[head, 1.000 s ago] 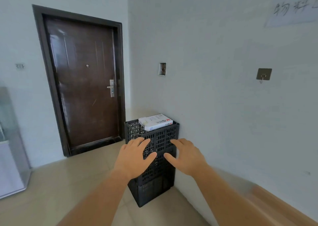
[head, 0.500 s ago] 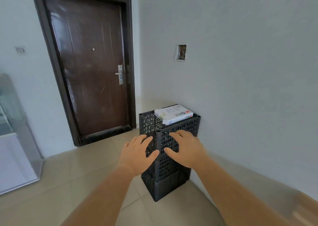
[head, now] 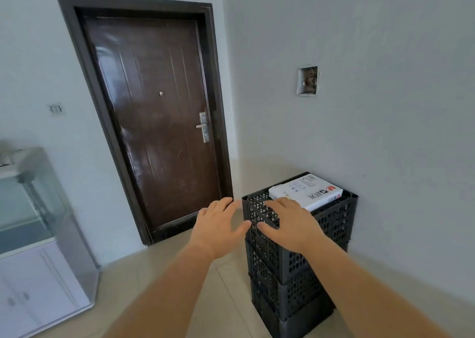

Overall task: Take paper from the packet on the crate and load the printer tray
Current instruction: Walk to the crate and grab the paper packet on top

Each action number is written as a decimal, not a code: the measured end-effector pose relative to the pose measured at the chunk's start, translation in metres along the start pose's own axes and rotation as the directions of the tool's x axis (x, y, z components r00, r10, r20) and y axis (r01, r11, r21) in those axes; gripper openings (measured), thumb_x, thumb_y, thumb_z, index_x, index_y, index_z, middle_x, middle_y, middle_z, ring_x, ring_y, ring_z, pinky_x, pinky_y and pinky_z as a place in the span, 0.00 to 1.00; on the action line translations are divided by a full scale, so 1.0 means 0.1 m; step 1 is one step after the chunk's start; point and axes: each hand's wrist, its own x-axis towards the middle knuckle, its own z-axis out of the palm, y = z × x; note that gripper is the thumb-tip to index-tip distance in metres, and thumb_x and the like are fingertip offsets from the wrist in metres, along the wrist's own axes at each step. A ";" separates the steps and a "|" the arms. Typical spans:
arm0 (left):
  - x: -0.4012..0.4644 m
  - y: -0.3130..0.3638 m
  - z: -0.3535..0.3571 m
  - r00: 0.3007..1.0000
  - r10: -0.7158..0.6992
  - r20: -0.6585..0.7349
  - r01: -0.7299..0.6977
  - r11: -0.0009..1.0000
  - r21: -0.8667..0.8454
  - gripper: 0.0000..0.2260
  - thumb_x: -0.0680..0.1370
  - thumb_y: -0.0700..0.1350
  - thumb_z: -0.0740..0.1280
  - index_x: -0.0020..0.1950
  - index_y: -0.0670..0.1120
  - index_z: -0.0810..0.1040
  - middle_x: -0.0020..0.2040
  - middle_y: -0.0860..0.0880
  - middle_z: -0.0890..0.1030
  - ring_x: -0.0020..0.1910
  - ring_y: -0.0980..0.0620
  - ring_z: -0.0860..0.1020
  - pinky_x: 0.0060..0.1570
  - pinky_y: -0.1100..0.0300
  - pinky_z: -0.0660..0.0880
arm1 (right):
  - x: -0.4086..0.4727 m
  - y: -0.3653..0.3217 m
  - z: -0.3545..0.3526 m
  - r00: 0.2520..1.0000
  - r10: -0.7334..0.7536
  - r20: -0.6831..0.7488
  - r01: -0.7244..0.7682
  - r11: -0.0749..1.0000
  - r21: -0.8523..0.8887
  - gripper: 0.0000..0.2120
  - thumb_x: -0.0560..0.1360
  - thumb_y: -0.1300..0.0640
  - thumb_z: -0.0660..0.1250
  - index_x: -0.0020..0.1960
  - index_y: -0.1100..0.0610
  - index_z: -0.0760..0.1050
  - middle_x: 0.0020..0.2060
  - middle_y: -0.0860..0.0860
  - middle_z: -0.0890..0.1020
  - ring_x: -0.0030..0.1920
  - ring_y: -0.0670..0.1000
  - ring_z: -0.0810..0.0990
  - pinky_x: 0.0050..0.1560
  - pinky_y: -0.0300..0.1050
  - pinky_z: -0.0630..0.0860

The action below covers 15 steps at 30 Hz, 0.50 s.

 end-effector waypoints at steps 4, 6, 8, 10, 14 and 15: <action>0.49 -0.45 0.24 0.999 -0.002 0.034 0.003 0.999 -0.038 0.26 0.78 0.64 0.54 0.75 0.57 0.59 0.76 0.54 0.61 0.74 0.52 0.57 0.72 0.48 0.54 | 0.53 0.00 0.34 0.998 0.047 0.030 -0.046 0.999 -0.020 0.33 0.73 0.32 0.56 0.74 0.46 0.62 0.72 0.50 0.67 0.71 0.53 0.65 0.69 0.55 0.66; 0.74 -0.68 0.38 0.998 0.014 0.066 -0.010 0.998 -0.058 0.27 0.78 0.64 0.54 0.75 0.55 0.59 0.76 0.55 0.61 0.74 0.52 0.58 0.72 0.48 0.54 | 0.77 0.00 0.50 0.996 0.078 0.041 -0.077 0.997 -0.020 0.33 0.73 0.32 0.56 0.73 0.47 0.62 0.72 0.49 0.67 0.71 0.53 0.65 0.69 0.56 0.66; 1.01 -0.93 0.53 0.994 0.038 0.101 -0.029 0.995 -0.095 0.27 0.79 0.63 0.54 0.75 0.54 0.60 0.75 0.55 0.61 0.74 0.52 0.58 0.72 0.49 0.54 | 1.03 0.00 0.67 0.992 0.125 0.033 -0.124 0.992 -0.021 0.33 0.73 0.32 0.56 0.73 0.47 0.63 0.72 0.49 0.68 0.71 0.53 0.66 0.69 0.55 0.66; 1.23 -1.09 0.63 0.990 0.070 0.126 -0.056 0.992 -0.110 0.27 0.78 0.63 0.54 0.75 0.54 0.60 0.75 0.54 0.62 0.74 0.51 0.59 0.72 0.50 0.55 | 1.21 0.00 0.78 0.985 0.172 0.033 -0.171 0.985 -0.018 0.33 0.73 0.33 0.57 0.73 0.47 0.63 0.71 0.48 0.69 0.70 0.51 0.66 0.67 0.52 0.67; 1.87 -1.40 0.76 0.971 0.197 0.138 -0.176 0.973 -0.151 0.27 0.78 0.64 0.54 0.74 0.54 0.61 0.74 0.53 0.65 0.72 0.51 0.63 0.70 0.50 0.59 | 1.65 0.00 0.98 0.960 0.282 0.008 -0.281 0.959 -0.026 0.32 0.73 0.32 0.56 0.72 0.47 0.64 0.68 0.47 0.71 0.67 0.50 0.68 0.64 0.52 0.70; 2.05 -1.44 0.79 0.962 0.235 0.141 -0.214 0.965 -0.148 0.27 0.78 0.64 0.54 0.74 0.53 0.62 0.74 0.53 0.65 0.72 0.51 0.63 0.70 0.50 0.59 | 1.74 0.02 1.01 0.952 0.307 0.000 -0.307 0.952 -0.025 0.32 0.73 0.32 0.57 0.72 0.47 0.64 0.68 0.48 0.71 0.67 0.51 0.68 0.64 0.52 0.70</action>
